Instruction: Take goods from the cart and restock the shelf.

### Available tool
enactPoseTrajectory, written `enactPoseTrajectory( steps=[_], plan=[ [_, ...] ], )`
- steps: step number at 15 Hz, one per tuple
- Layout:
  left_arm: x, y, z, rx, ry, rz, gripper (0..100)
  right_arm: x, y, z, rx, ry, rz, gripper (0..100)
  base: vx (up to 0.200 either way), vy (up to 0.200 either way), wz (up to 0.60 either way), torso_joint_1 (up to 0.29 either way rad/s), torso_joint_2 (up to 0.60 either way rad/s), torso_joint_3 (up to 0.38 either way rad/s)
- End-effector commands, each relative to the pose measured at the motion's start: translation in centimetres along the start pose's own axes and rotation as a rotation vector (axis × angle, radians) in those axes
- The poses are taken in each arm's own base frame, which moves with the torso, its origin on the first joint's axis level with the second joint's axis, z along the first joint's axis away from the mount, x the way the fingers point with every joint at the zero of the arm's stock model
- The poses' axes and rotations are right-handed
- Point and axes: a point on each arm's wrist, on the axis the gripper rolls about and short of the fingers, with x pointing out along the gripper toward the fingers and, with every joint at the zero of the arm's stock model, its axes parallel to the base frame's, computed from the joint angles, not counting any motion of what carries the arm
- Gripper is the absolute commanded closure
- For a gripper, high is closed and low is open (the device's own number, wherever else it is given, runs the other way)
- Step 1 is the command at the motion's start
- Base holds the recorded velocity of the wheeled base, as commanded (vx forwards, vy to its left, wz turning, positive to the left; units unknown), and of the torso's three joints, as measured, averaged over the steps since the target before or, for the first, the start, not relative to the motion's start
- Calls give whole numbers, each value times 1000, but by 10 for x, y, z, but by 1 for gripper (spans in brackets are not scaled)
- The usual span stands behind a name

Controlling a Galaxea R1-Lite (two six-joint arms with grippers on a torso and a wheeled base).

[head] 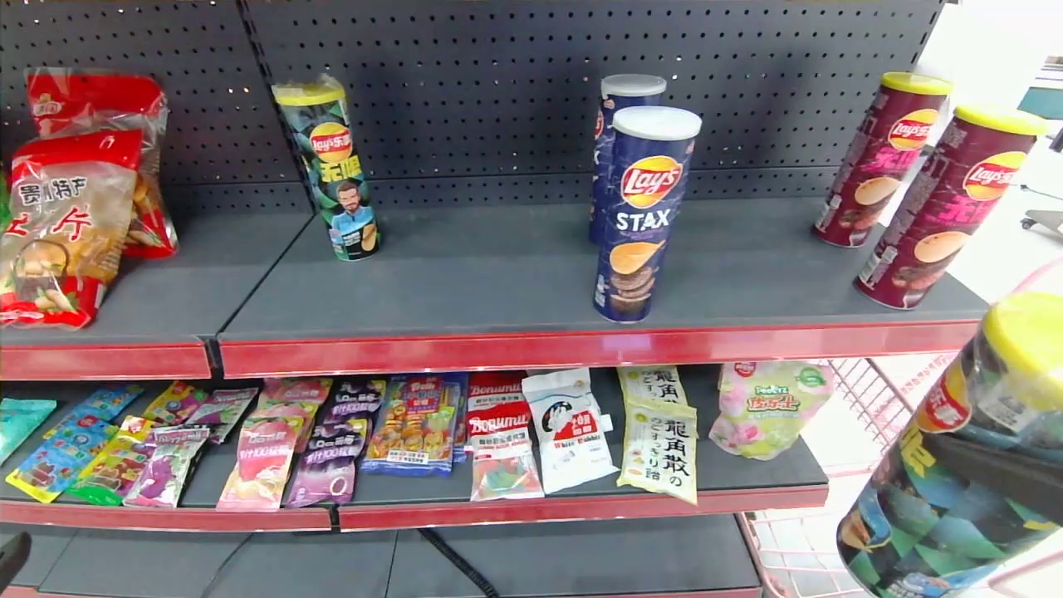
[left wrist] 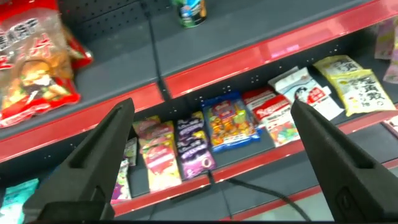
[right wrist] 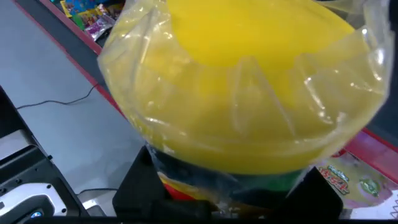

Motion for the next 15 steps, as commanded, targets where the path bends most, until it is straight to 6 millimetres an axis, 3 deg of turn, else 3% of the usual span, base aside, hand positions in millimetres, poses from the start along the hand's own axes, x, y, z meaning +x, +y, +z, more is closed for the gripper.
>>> enactPoseTrajectory(
  steps=[1,8,15],
  plan=[
    [0,0,0,0,-1,0,0,2,0,0,0,6,8,100,0,200,0,2,2,2],
    [0,0,-1,1,4,-1,0,3,3,1,-6,2,39,100,0,200,0,0,2,4],
    [0,0,-1,7,4,-1,0,6,3,0,-6,10,45,100,0,0,0,0,0,0]
  ],
)
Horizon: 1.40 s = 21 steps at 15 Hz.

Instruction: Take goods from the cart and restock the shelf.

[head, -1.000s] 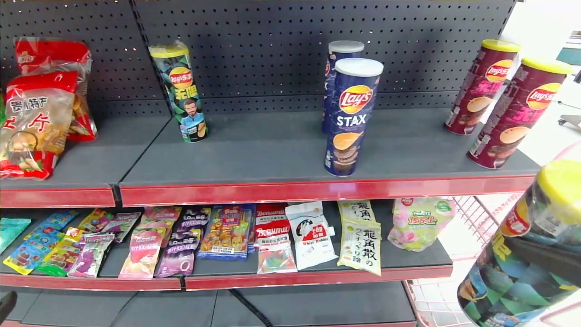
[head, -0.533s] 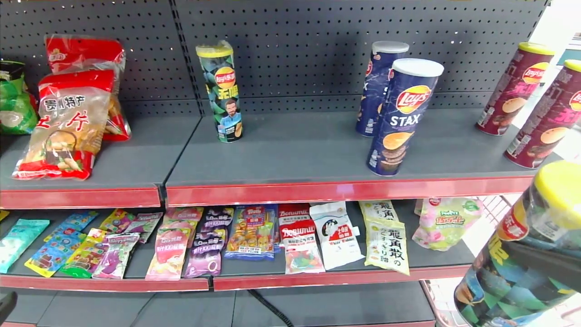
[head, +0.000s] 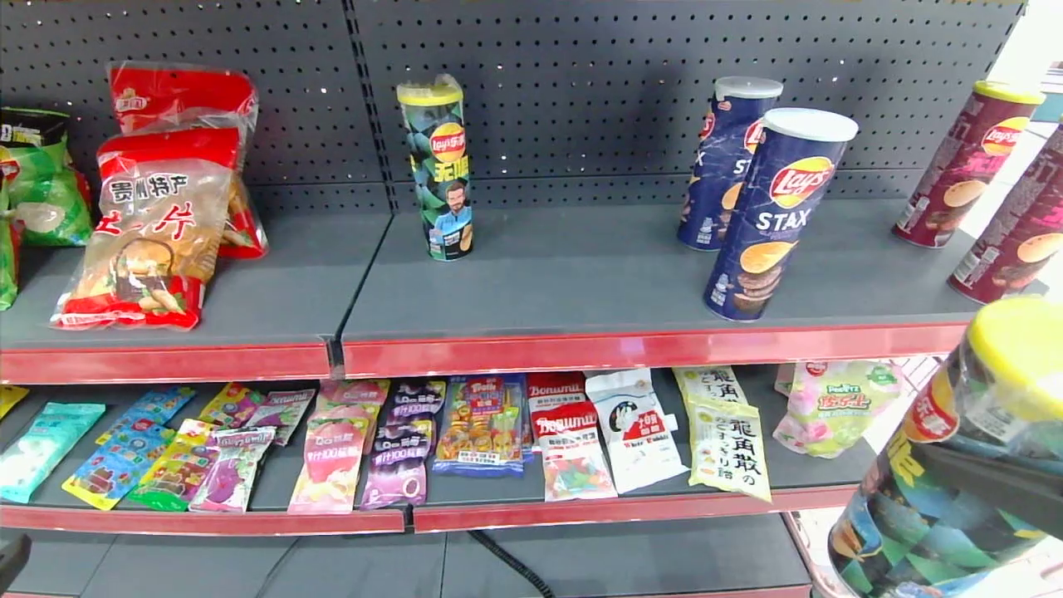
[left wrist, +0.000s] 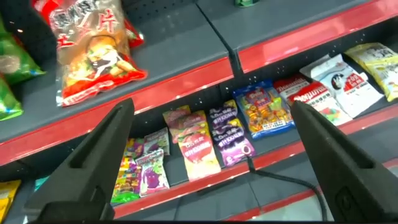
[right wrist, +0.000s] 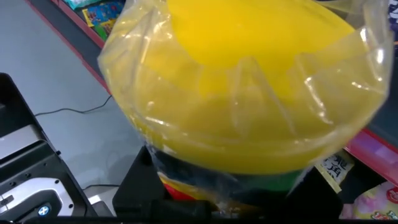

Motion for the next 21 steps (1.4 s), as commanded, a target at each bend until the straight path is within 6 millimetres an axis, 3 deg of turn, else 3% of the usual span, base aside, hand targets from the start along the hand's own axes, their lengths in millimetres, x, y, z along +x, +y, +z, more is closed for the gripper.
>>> enactPoseTrajectory(
  steps=[1,8,14,17,21],
  plan=[
    [0,0,0,1,2,0,0,1,0,-1,0,5,2,100,0,0,0,0,0,0],
    [-2,0,0,24,-10,3,0,-1,1,-5,1,9,6,100,0,0,0,0,0,0],
    [-1,-1,-5,26,8,6,0,3,1,-5,5,21,7,100,200,0,0,-2,1,3],
    [-1,-1,-6,25,7,3,0,3,1,-6,5,26,8,100,0,0,0,0,0,0],
    [-1,-2,-7,27,12,3,0,5,1,-6,5,30,9,100,0,200,0,-7,1,1]
  ],
)
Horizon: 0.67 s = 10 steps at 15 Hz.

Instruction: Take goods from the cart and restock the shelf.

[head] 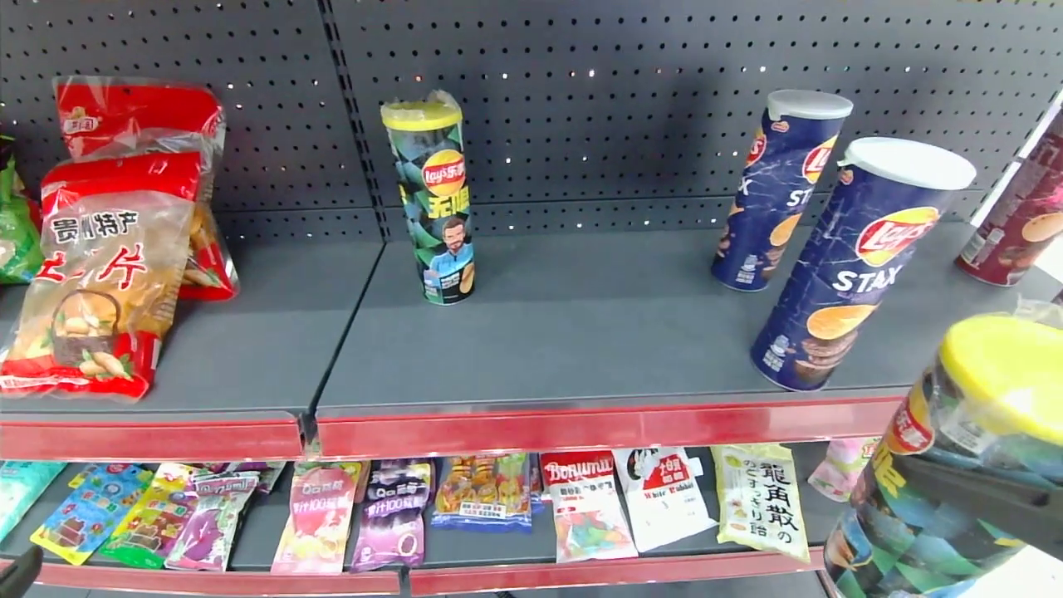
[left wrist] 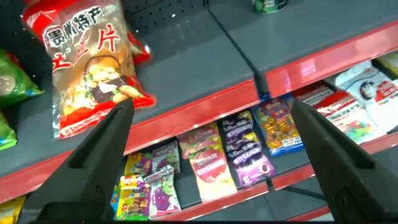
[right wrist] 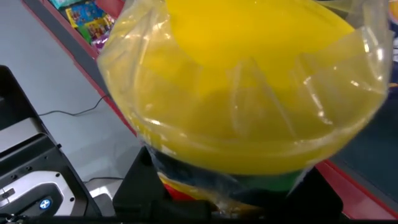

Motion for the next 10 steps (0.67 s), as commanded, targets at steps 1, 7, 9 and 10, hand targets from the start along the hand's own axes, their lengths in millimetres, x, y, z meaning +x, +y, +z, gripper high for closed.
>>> enactPoseTrajectory(
  steps=[1,7,9,10],
  plan=[
    [0,0,0,1,0,0,0,1,0,0,0,0,1,100,0,200,0,22,7,-12],
    [0,-1,-3,2,4,-2,0,1,0,1,0,-2,1,100,0,133,0,-2,-1,2],
    [-1,-1,-3,8,1,-3,0,1,0,1,0,-3,1,100,0,0,0,0,0,0],
    [-1,-1,-3,8,1,-2,0,1,0,1,-2,-3,1,100,0,0,0,0,0,0]
  ],
)
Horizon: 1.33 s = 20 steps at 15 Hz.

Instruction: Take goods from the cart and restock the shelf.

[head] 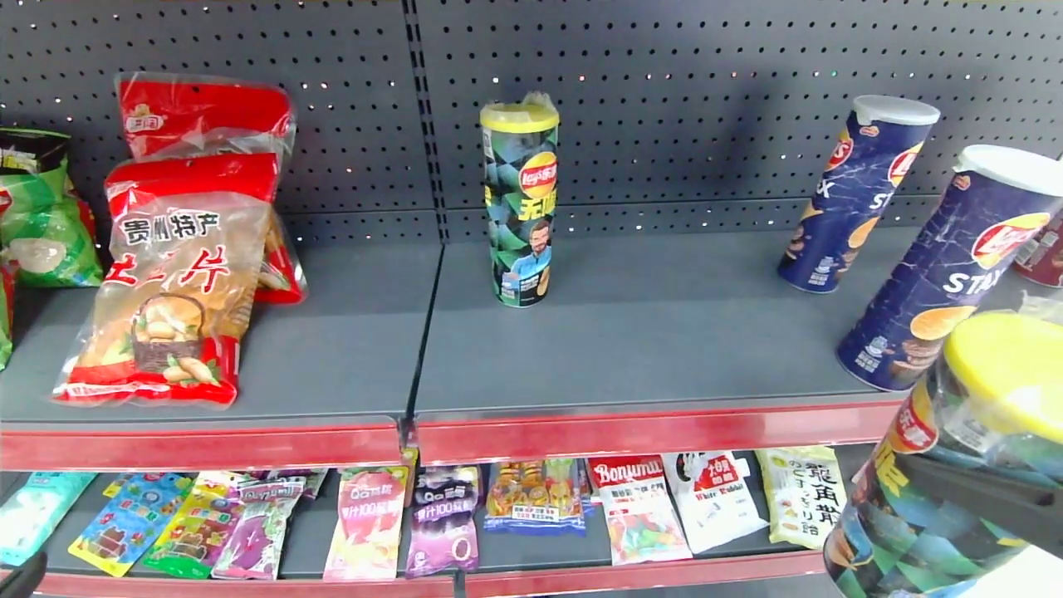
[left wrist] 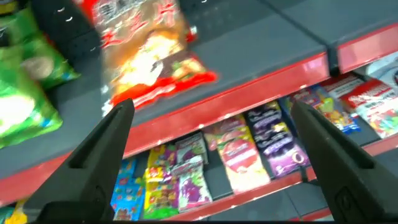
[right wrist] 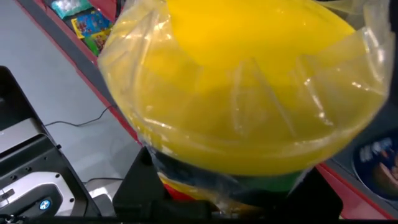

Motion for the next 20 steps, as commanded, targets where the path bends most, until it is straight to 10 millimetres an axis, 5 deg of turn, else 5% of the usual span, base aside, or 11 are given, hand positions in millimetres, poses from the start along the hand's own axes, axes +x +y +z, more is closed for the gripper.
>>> enactPoseTrajectory(
  steps=[1,9,14,17,20],
  plan=[
    [0,0,0,0,-2,1,0,0,0,0,0,-1,1,100,0,0,0,0,0,0],
    [0,0,0,0,0,2,0,1,0,6,-4,-18,21,100,75,0,0,-1,1,1],
    [9,-1,2,23,28,-51,0,7,5,28,-26,-73,111,100,0,0,0,0,0,0],
    [55,0,42,15,10,-292,0,12,3,36,-29,-98,112,100,0,0,0,0,0,0],
    [117,1,77,9,-15,-351,0,12,4,35,-24,-97,111,100,0,0,0,0,0,0]
  ],
)
